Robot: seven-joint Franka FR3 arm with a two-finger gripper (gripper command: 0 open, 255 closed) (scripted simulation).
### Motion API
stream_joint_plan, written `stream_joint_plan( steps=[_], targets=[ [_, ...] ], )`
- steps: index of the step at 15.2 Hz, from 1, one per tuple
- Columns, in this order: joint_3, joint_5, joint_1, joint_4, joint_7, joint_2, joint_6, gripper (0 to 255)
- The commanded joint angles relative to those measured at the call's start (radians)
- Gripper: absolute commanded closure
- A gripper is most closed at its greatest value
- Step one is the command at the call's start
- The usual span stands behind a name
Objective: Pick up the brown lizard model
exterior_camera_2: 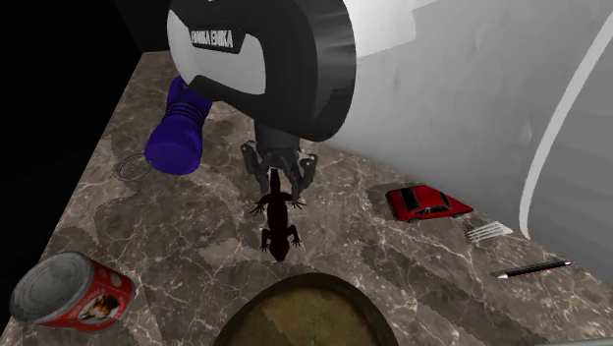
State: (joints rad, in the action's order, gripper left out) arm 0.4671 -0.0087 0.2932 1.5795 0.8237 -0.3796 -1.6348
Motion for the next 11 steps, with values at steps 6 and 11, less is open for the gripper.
stream_joint_plan(
  steps=[6,11],
  targets=[
    [0.005,0.007,0.001,-0.077,0.005,0.016,0.092,255],
    [0.006,0.009,0.003,-0.117,0.009,0.018,0.133,255]
  ],
)
